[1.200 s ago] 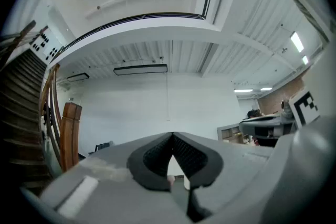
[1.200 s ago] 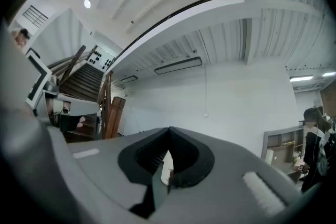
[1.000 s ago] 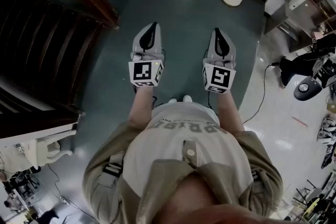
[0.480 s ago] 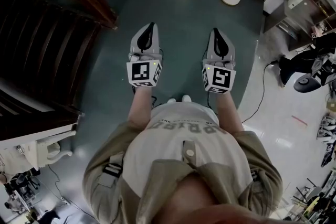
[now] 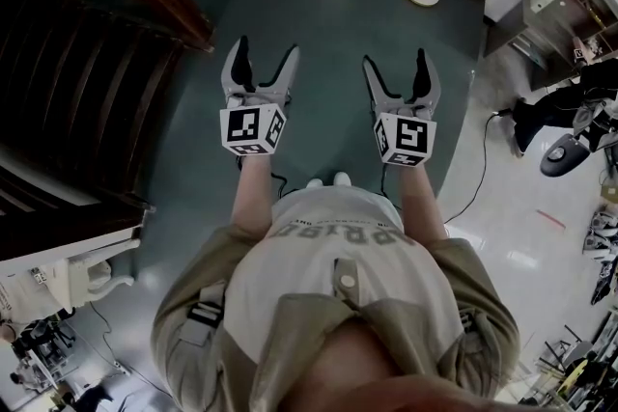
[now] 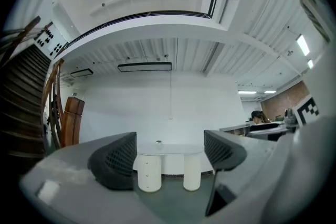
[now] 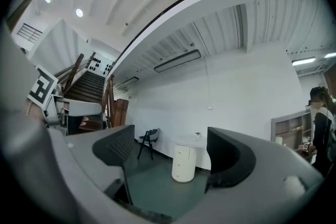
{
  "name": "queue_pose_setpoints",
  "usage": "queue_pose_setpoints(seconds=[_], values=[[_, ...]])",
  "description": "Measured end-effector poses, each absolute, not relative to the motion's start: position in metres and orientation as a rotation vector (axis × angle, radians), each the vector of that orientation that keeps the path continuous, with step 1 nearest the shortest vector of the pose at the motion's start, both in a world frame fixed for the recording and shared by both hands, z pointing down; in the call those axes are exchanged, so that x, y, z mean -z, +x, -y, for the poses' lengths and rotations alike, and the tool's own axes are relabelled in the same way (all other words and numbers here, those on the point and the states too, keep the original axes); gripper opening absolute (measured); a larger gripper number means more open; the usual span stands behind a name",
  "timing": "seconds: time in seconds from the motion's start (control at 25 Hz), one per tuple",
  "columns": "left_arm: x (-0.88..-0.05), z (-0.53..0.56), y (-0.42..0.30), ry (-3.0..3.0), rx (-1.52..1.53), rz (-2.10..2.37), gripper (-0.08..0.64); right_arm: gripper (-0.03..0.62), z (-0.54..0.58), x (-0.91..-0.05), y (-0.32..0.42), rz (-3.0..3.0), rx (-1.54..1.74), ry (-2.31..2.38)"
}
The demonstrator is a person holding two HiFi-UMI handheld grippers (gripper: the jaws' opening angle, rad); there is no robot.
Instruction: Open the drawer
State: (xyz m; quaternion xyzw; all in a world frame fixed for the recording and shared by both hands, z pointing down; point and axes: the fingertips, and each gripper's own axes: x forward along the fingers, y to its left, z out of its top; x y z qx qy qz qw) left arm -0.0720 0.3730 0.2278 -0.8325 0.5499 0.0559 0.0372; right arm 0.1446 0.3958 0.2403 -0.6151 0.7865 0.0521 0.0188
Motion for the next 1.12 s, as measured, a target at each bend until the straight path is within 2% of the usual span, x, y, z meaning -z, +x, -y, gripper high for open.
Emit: queue_pose_setpoints(seconds=[0.72,1.12], values=[[-0.249,-0.343,-0.039,-2.547,-0.066,-1.757,0.402,0.423,-0.357,-0.254,0.185,-2.504,-0.166,-1.904],[-0.278,-0.303,-0.06,-2.576,-0.008,-1.792,0.402,0.422,-0.32,-0.282,0.161,-2.544,-0.11,-1.902]])
